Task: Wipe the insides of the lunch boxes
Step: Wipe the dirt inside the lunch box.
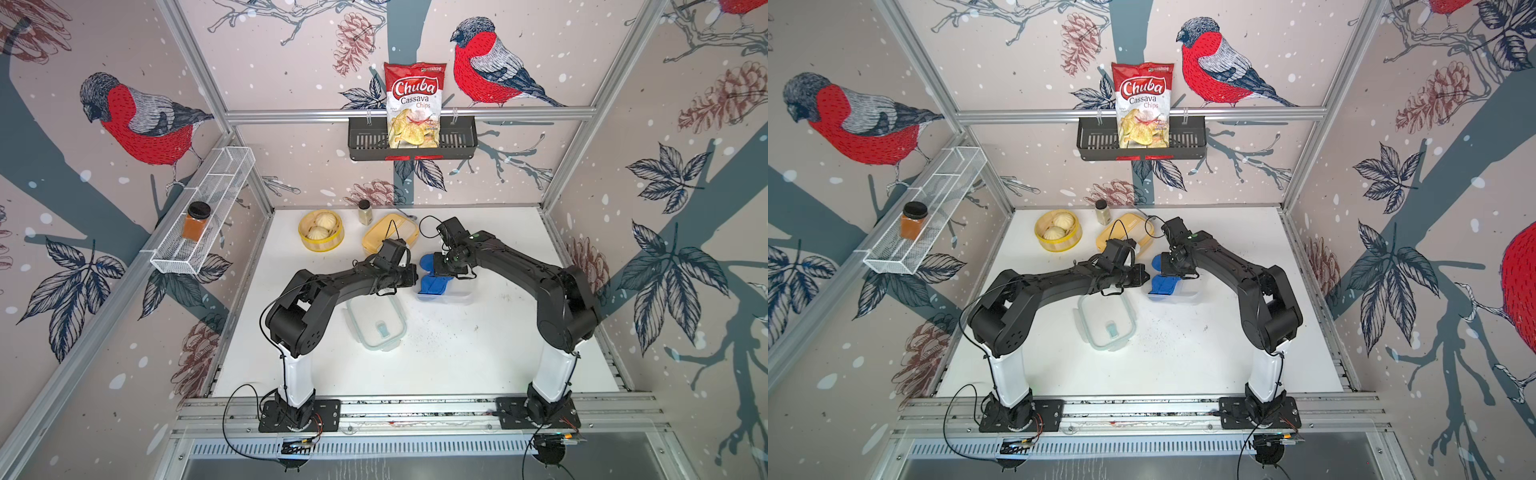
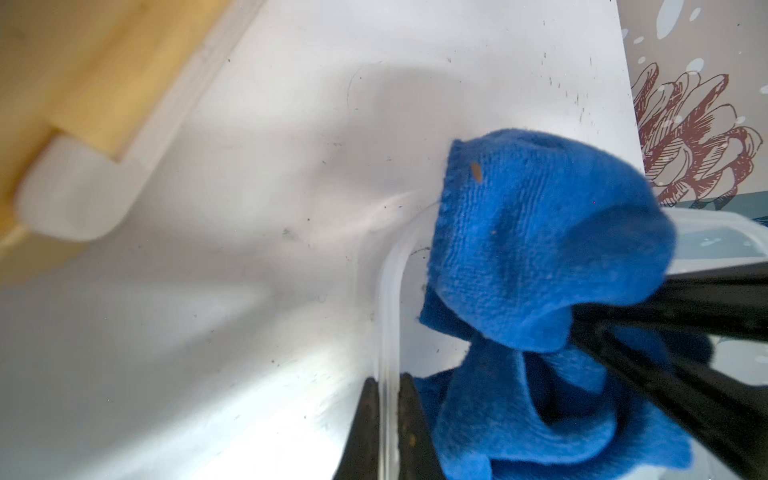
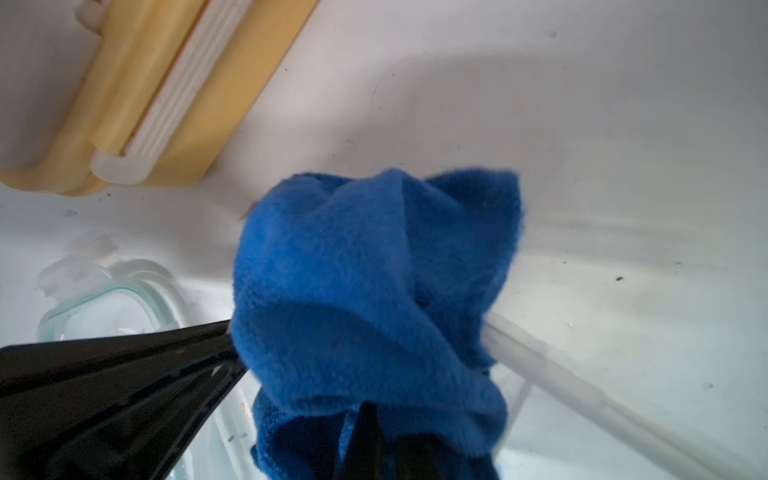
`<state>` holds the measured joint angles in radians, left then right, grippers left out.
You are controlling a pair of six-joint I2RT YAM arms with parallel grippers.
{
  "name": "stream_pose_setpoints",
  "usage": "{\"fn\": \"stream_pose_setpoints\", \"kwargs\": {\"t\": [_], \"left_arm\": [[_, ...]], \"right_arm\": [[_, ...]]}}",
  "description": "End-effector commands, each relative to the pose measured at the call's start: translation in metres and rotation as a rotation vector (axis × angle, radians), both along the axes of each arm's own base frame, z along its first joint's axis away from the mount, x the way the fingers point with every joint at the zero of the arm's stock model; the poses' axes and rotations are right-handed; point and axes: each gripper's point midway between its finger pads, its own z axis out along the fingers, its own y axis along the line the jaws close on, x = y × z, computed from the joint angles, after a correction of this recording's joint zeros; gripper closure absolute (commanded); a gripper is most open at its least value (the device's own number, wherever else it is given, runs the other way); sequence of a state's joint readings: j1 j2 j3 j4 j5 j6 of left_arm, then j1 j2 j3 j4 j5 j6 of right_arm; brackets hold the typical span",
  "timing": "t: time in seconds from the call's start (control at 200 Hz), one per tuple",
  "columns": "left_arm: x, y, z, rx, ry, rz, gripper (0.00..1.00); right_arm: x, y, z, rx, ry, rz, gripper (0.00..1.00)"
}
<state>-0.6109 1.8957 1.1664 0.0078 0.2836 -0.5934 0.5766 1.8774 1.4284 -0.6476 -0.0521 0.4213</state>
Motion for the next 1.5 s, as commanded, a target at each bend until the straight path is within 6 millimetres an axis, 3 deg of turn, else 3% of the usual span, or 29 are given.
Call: {"fn": "stream_pose_setpoints", "kwargs": {"t": [0.0, 0.26, 0.54, 0.706, 0.916, 1.051, 1.126, 1.151, 1.346, 1.416, 1.496], "left_arm": [[0.005, 0.002, 0.012, -0.002, -0.045, 0.01, 1.0], [0.008, 0.005, 0.01, 0.021, -0.075, 0.022, 1.0], [0.007, -0.002, 0.005, 0.005, -0.073, -0.001, 1.0], [0.001, 0.001, -0.006, 0.003, -0.057, -0.008, 0.97], [-0.001, 0.006, 0.002, -0.04, -0.084, 0.022, 0.95], [-0.001, 0.013, 0.007, -0.021, -0.099, 0.045, 0.81], [-0.002, 0.023, 0.016, -0.011, -0.128, 0.079, 0.59], [0.0, 0.024, 0.023, -0.012, -0.144, 0.088, 0.56], [-0.011, 0.043, 0.045, -0.02, -0.167, 0.126, 0.53], [-0.021, 0.047, 0.044, -0.028, -0.141, 0.134, 0.54], [-0.034, 0.048, 0.037, -0.038, -0.11, 0.124, 0.62]], "right_arm": [[-0.008, 0.001, -0.011, -0.004, 0.017, 0.024, 1.0], [-0.032, -0.001, -0.05, -0.019, 0.097, 0.043, 1.0], [-0.03, 0.014, -0.056, 0.035, 0.11, 0.058, 1.0], [-0.031, 0.005, -0.059, 0.011, 0.109, 0.051, 1.0], [-0.037, -0.014, -0.074, -0.048, 0.132, 0.043, 1.0], [-0.04, -0.02, -0.089, -0.076, 0.146, 0.04, 1.0], [-0.039, -0.019, -0.091, -0.077, 0.146, 0.041, 1.0], [-0.038, -0.019, -0.092, -0.077, 0.146, 0.043, 1.0], [-0.031, -0.019, -0.088, -0.061, 0.138, 0.032, 1.0], [-0.027, -0.021, -0.085, -0.037, 0.136, 0.016, 1.0], [-0.022, -0.024, -0.079, -0.019, 0.129, 0.006, 1.0]]}}
